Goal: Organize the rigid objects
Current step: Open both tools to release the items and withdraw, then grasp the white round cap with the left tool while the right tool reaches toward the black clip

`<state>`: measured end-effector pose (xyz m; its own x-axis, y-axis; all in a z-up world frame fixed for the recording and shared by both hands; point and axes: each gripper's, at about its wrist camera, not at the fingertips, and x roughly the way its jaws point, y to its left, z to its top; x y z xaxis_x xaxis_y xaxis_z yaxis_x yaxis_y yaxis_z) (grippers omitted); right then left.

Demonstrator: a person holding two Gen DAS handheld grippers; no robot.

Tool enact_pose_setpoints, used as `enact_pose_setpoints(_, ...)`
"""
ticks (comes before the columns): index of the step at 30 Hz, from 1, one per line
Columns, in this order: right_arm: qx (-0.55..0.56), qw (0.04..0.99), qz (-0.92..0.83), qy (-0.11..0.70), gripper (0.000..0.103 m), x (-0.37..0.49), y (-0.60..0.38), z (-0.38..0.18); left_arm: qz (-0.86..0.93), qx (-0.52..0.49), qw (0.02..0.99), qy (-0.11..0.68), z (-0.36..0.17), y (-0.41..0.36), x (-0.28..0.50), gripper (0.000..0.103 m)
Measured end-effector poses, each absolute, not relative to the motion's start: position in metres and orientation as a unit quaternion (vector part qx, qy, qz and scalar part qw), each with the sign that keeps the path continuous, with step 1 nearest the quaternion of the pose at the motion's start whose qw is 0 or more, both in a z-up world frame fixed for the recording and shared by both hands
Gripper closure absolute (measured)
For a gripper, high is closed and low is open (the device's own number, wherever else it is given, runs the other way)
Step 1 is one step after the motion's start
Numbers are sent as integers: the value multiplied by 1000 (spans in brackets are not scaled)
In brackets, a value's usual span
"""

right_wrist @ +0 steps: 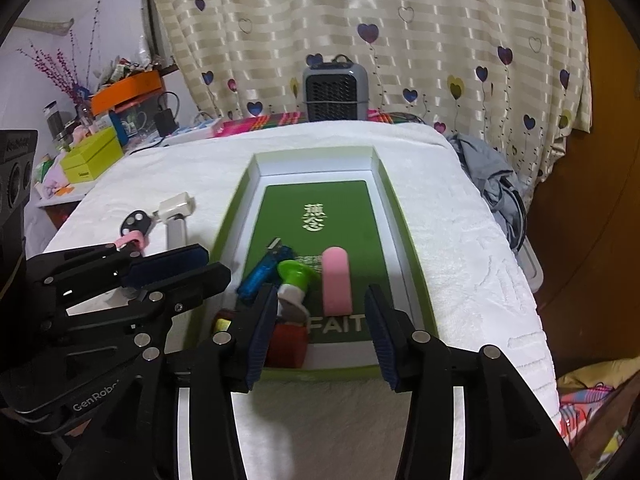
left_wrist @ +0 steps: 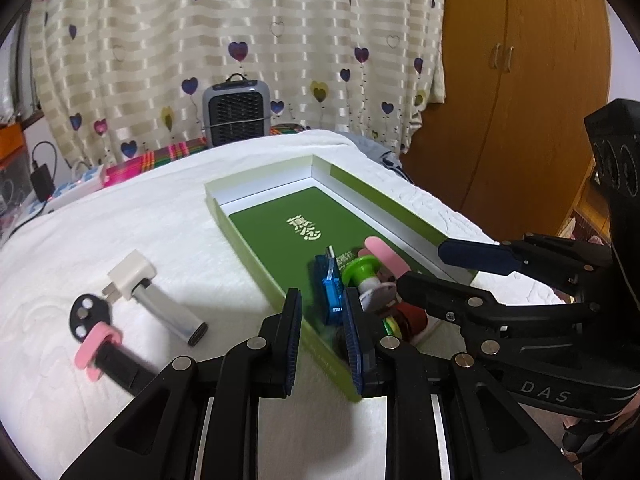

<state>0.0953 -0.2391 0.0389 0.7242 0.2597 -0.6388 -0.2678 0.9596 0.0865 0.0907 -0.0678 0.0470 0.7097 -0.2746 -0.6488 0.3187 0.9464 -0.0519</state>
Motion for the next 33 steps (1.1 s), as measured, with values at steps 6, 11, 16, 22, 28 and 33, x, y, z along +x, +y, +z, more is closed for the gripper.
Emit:
enact_pose_setpoints(6, -16, 929, 155, 336, 56, 85, -227, 44, -154, 24, 925, 345, 48, -57, 78, 83)
enact_pose_setpoints(11, -21, 929, 165, 332, 56, 78, -219, 46, -147, 16, 927, 345, 49, -48, 72, 83)
enact_pose_setpoints(16, -23, 928, 172, 331, 56, 74, -212, 47, -141, 12, 928, 345, 48, -42, 68, 83)
enact_pose_setpoints(22, -26, 927, 180, 329, 56, 70, -207, 47, -135, 9, 929, 345, 48, -38, 64, 82)
enact_pose_setpoints(28, -28, 925, 183, 331, 56, 69, -203, 46, -133, 9, 928, 347, 47, -36, 63, 82)
enact_pose_setpoints(33, -29, 925, 187, 330, 56, 69, -201, 46, -127, 8, 928, 349, 46, -31, 59, 82)
